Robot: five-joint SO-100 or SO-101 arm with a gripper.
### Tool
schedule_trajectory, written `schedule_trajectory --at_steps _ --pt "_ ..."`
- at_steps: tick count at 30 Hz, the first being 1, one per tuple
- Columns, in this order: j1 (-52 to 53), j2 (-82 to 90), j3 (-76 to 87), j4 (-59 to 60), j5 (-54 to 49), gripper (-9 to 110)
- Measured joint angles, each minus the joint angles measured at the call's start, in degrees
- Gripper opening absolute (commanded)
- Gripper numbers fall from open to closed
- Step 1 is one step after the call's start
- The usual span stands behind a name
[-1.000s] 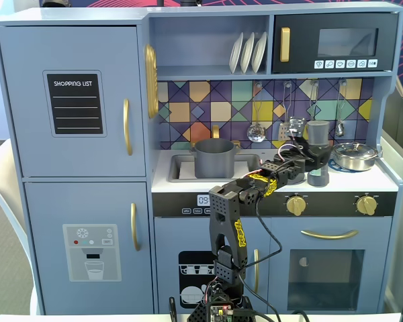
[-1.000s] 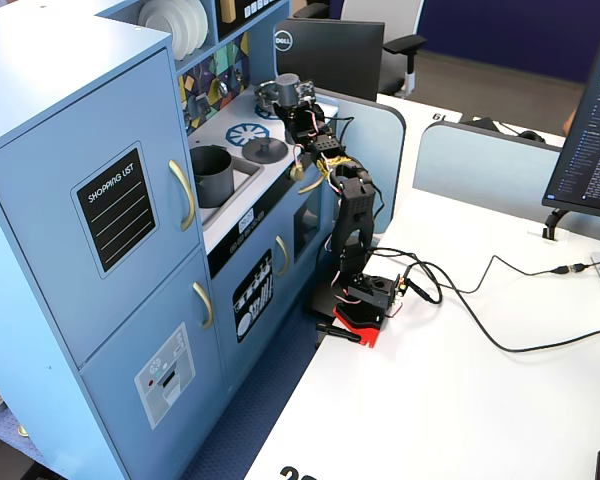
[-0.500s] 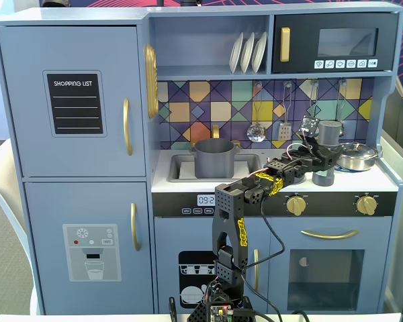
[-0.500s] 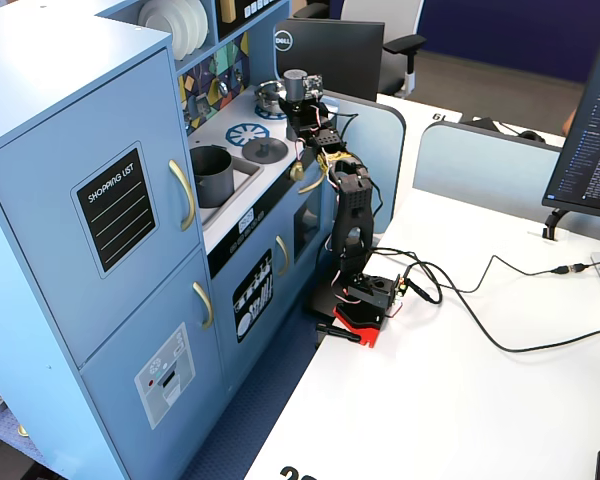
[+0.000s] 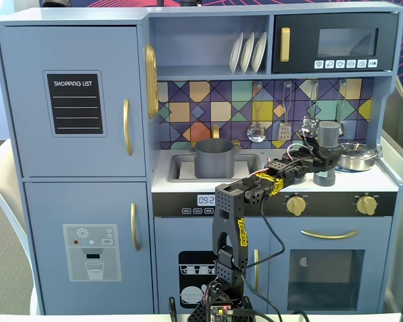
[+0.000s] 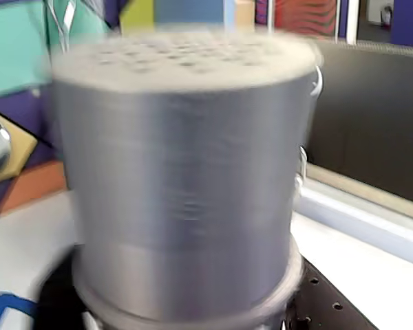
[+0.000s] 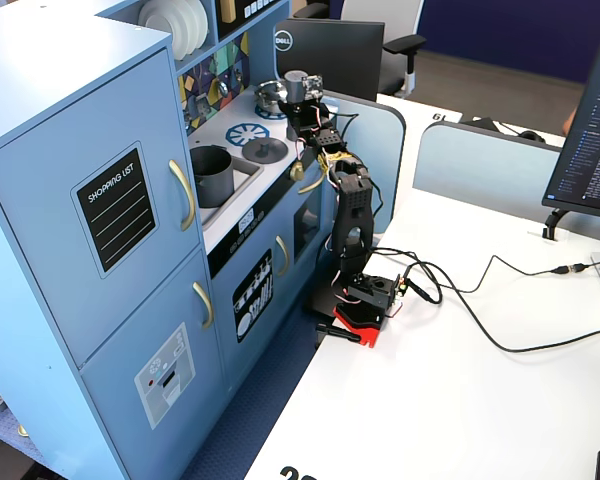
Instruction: Put salt in the gray recipient
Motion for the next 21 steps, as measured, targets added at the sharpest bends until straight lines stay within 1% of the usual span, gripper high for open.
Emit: schedule_trajectory --at_steps 4,7,9,13,15,17,18,21 --pt "0.7 0.3 1.5 -0.3 -1.1 54" --pt "1.3 1.1 2.8 -0.4 -2.3 51" --pt "1.9 3.5 5.1 -0.3 -3.2 44" --pt "3.4 14.0 14.5 4.5 -6.1 22" --pt "3.8 22.1 20.1 11.1 -7.0 14" --pt "3.7 31.7 25.5 20.7 -7.6 3" --pt "2.7 37.1 27.9 26.0 -8.6 0" --pt "-3.9 53.0 32.8 44.0 -12.6 0"
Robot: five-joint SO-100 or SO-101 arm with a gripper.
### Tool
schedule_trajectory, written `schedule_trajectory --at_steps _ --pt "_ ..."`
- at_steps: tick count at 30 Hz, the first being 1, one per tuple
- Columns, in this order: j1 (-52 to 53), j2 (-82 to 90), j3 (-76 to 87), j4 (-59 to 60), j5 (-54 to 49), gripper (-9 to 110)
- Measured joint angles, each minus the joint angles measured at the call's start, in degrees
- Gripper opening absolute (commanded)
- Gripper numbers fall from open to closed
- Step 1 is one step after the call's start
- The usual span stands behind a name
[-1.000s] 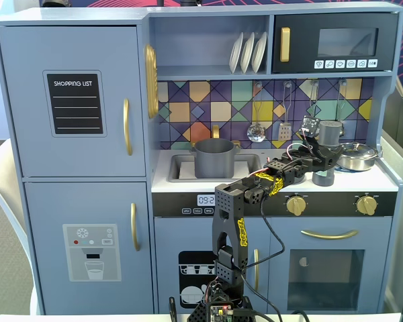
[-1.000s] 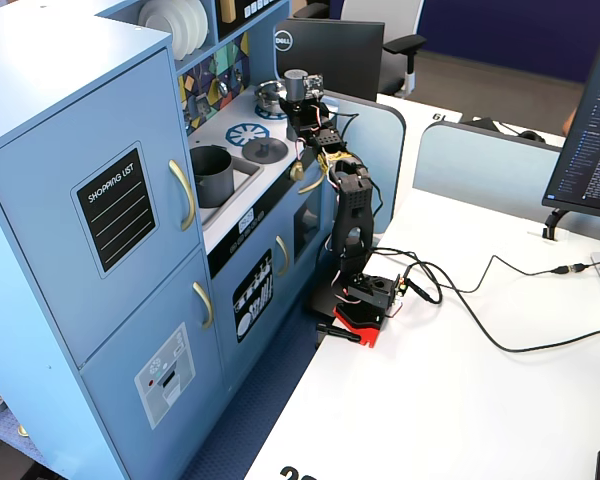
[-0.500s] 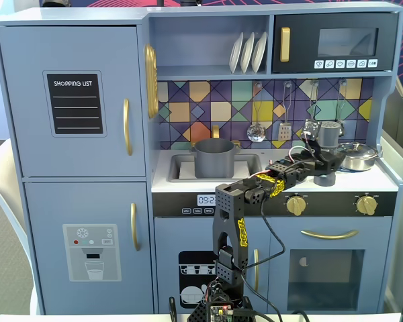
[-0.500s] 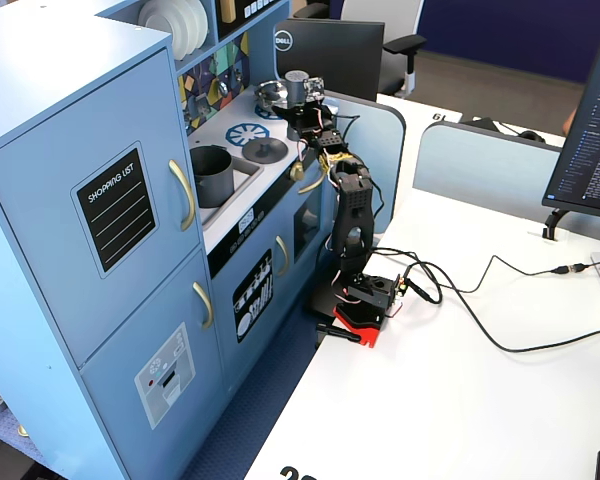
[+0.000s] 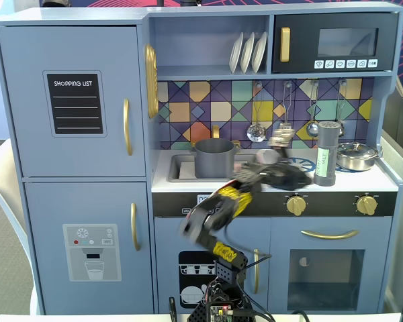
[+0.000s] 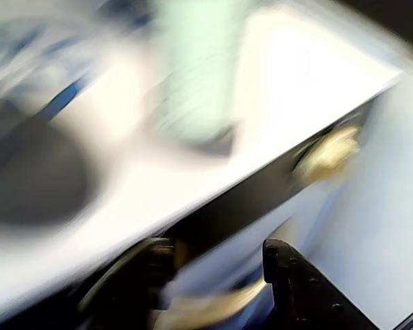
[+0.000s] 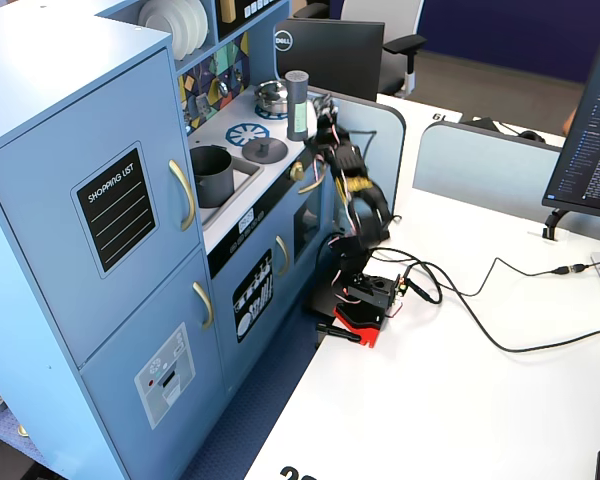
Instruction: Put salt in the gray recipient
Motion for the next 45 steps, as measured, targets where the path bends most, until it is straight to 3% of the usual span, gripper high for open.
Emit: schedule_trajectory --at_steps 6,9,13,23,30,45 --pt "-23.9 25.0 11.3 29.6 1.6 0" --pt "-34.7 33.0 20.1 37.4 2.6 0" --pt "-41.4 36.7 31.6 40.3 1.8 0" --pt "-43.3 37.4 52.5 31.5 0.4 0" --pt "-42.8 37.7 53.1 32.0 6.3 1" --pt "-42.7 37.7 53.1 32.0 6.9 2"
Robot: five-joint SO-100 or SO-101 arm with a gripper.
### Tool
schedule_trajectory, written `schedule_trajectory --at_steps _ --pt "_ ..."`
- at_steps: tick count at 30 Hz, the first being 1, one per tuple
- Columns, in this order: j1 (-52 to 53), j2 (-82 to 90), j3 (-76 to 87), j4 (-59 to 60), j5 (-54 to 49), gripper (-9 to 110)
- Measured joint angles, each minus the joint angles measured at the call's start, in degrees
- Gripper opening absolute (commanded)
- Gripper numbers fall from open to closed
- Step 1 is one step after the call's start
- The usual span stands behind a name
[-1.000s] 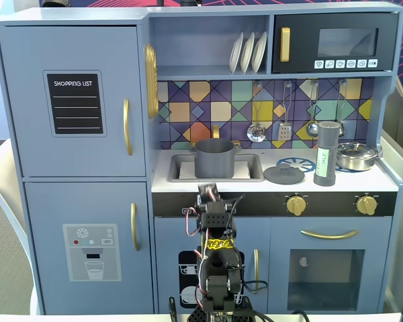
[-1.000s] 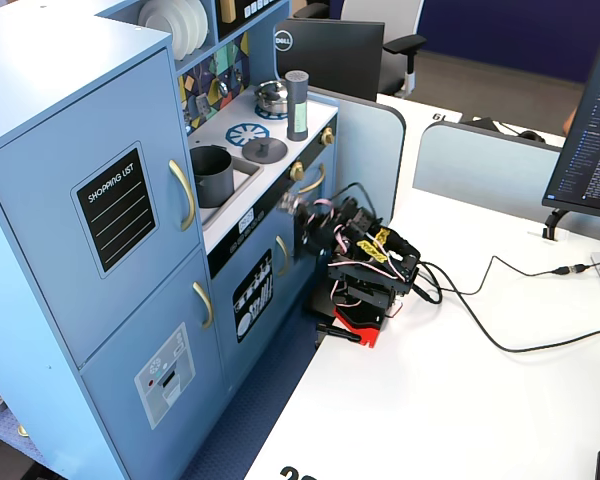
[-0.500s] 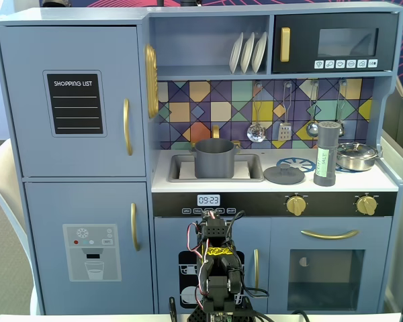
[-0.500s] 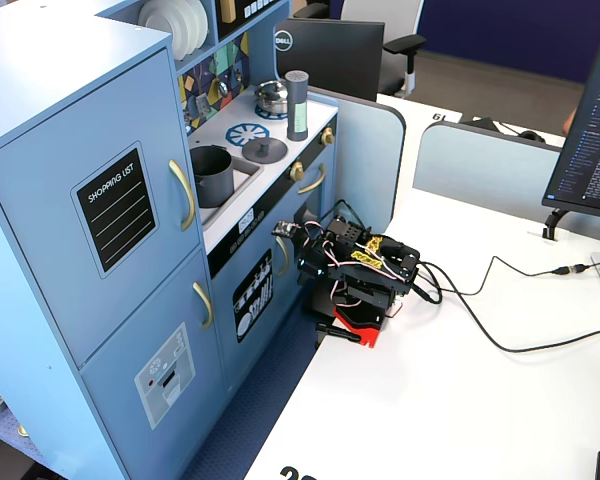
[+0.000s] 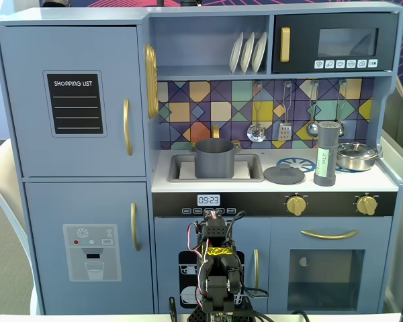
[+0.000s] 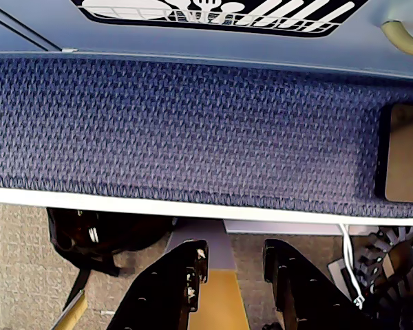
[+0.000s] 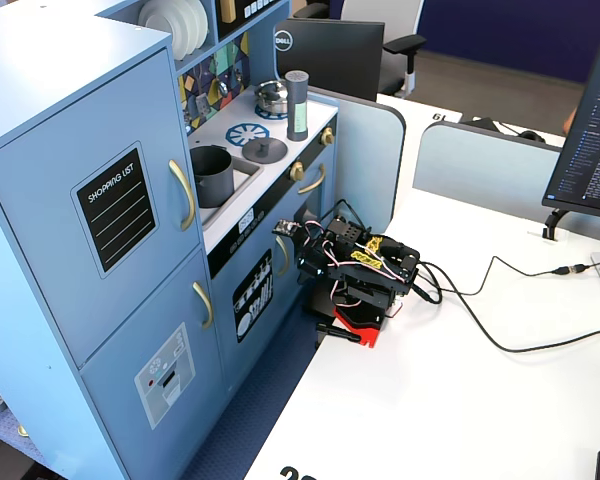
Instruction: Put salt in the gray recipient
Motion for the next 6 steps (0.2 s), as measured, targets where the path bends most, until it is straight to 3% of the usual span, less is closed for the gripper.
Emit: schedule_trajectory --at_steps 6 --pt "-1.3 0.0 0.0 0.0 0.0 3"
